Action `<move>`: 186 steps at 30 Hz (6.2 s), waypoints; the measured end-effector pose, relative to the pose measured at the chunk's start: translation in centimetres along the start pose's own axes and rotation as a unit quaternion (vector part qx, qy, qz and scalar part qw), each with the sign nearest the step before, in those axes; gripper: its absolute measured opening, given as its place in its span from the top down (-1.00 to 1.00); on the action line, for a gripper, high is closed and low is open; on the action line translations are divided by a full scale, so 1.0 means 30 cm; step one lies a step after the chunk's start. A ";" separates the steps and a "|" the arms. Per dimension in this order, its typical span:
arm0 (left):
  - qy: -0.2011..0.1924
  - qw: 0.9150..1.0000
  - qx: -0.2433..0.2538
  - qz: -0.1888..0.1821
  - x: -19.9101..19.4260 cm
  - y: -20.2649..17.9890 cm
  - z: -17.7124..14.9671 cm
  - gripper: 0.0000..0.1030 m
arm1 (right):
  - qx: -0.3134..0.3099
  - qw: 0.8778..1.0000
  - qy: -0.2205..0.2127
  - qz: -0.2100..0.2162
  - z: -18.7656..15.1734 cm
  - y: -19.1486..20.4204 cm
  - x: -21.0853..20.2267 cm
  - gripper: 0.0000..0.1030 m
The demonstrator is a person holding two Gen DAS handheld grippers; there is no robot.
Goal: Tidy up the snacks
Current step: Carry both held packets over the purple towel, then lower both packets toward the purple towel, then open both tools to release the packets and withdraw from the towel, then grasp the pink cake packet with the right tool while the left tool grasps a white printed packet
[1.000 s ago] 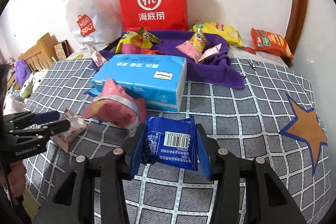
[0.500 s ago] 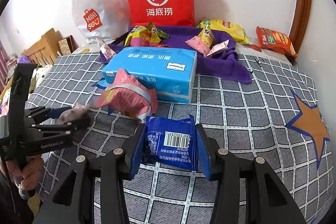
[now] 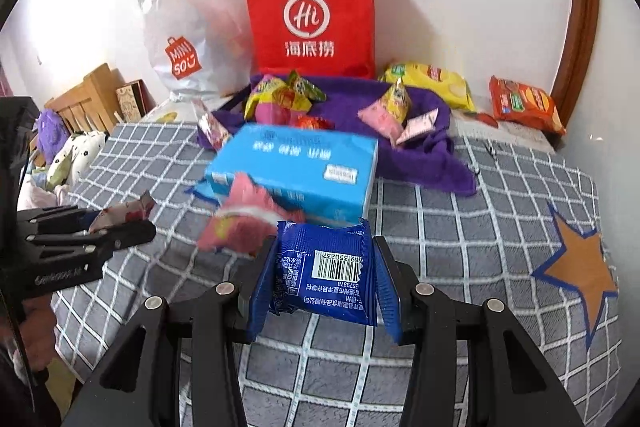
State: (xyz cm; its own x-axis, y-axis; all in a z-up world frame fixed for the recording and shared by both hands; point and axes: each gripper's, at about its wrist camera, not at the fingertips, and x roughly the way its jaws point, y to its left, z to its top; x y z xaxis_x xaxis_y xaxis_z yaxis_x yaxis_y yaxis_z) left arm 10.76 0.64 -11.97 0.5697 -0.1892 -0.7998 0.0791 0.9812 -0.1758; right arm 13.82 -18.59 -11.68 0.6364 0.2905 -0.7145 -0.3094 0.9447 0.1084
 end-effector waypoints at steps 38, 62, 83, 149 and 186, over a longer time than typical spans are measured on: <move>-0.012 0.999 -0.039 0.004 0.190 0.131 0.604 0.27 | 0.037 0.999 -0.028 -0.009 0.637 -0.150 0.274 0.12; -0.001 0.999 -0.034 -0.015 0.312 0.101 0.651 0.27 | 0.058 0.998 0.004 -0.010 0.625 -0.244 0.382 0.12; 0.009 1.000 -0.026 -0.010 0.382 0.090 0.679 0.27 | 0.006 0.999 0.038 -0.017 0.592 -0.177 0.473 0.12; -0.052 0.998 -0.007 0.035 -0.026 0.149 0.336 -0.45 | 0.027 0.998 0.009 -0.051 0.354 -0.006 0.092 -0.16; 0.015 1.000 -0.024 0.008 0.024 0.258 0.086 -0.45 | 0.010 1.000 0.016 0.003 -0.021 0.205 0.069 -0.23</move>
State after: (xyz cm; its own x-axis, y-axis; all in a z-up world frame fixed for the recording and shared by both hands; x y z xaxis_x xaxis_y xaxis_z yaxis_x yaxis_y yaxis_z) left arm 13.89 8.19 -12.41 0.5456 -0.1753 -0.8195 0.0303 0.9814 -0.1898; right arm 12.79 -12.26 -12.92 0.6114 0.2906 -0.7360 -0.2976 0.9463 0.1264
